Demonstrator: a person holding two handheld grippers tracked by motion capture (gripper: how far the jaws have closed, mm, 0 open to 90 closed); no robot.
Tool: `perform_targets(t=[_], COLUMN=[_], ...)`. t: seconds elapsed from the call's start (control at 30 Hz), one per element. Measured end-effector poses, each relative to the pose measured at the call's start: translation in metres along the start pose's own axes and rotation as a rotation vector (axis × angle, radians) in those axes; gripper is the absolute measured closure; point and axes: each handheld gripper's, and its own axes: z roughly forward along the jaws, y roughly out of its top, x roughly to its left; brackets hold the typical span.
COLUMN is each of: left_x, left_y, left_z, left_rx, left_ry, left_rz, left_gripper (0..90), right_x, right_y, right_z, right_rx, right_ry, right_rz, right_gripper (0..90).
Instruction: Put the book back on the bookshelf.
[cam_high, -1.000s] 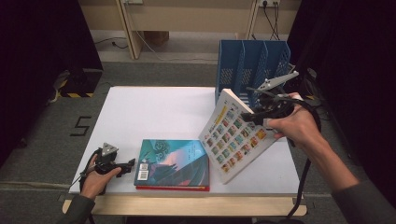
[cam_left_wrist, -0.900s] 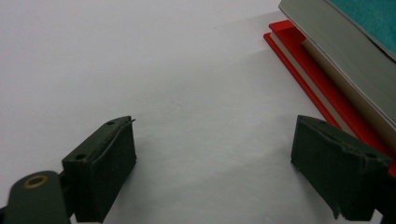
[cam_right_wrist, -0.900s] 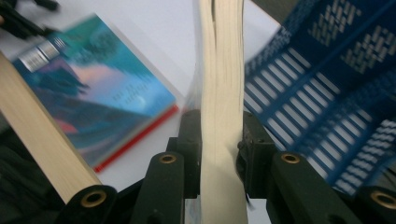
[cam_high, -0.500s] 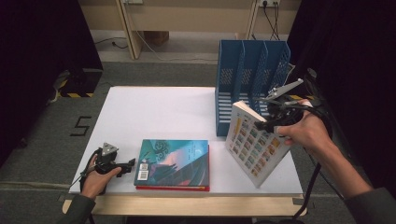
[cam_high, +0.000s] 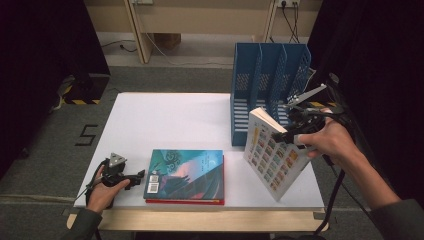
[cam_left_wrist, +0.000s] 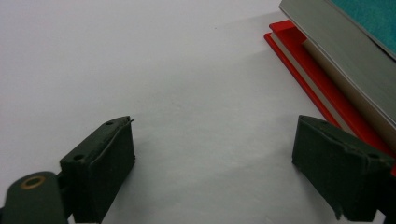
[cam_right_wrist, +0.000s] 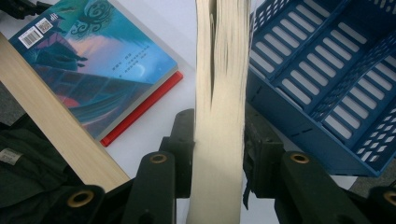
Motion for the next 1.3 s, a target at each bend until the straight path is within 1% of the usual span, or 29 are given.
perform_targets(t=[0.13,0.23,0.37,0.57,0.6,0.83,0.97,1.1,1.13,1.17,1.2,1.23,1.3], left_x=[-0.0001,-0.0001,-0.0002,-0.0004,-0.0004,-0.0005,-0.0005,-0.0005,-0.0005,-0.0005,-0.0005,-0.0005,-0.0005], left_y=[-0.0001,-0.0001,-0.0001,-0.0001,-0.0001,-0.0001,-0.0001,-0.0001,-0.0001,-0.0001,-0.0001,-0.0001,-0.0001], left_z=[0.0000,0.0001,0.0001,0.0002,0.0002,0.0002,0.0002,0.0003,0.0003,0.0002,0.0002,0.0003,0.0003], left_rx=[0.000,-0.001,-0.002,-0.002,-0.002,-0.002,-0.002,-0.002,-0.002,-0.001,-0.001,-0.001,-0.001], left_ry=[0.000,0.001,0.002,0.004,0.004,0.005,0.004,0.004,0.004,0.005,0.005,0.005,0.004], left_rz=[0.001,0.000,0.001,0.001,0.001,0.002,0.001,0.002,0.001,0.003,0.003,0.002,0.001], left_gripper=[11.8,11.8,11.8,11.8,11.8,11.7,11.8,11.8,11.8,11.7,11.7,11.7,11.7], right_x=[-0.0016,-0.0012,0.0003,0.0001,-0.0006,-0.0012,-0.0015,-0.0037,-0.0045,-0.0067,-0.0067,-0.0078,-0.0080], right_y=[-0.0006,-0.0021,-0.0020,-0.0005,0.0003,0.0020,0.0022,0.0015,0.0017,0.0037,0.0037,0.0046,0.0048], right_z=[0.0000,0.0000,0.0008,0.0029,0.0037,0.0086,0.0090,0.0083,0.0071,0.0036,0.0036,0.0028,0.0034], right_rx=[0.008,0.024,0.035,0.053,0.061,0.088,0.093,0.087,0.082,0.060,0.060,0.062,0.067], right_ry=[0.005,0.028,0.038,0.050,0.053,0.060,0.056,0.049,0.052,0.061,0.061,0.070,0.073], right_rz=[0.015,0.024,0.010,0.007,-0.002,0.005,0.005,0.020,0.040,0.061,0.061,0.084,0.086], right_gripper=[67.6,66.4,65.9,65.0,64.8,63.2,63.1,62.1,61.1,60.9,60.9,60.7,60.2])
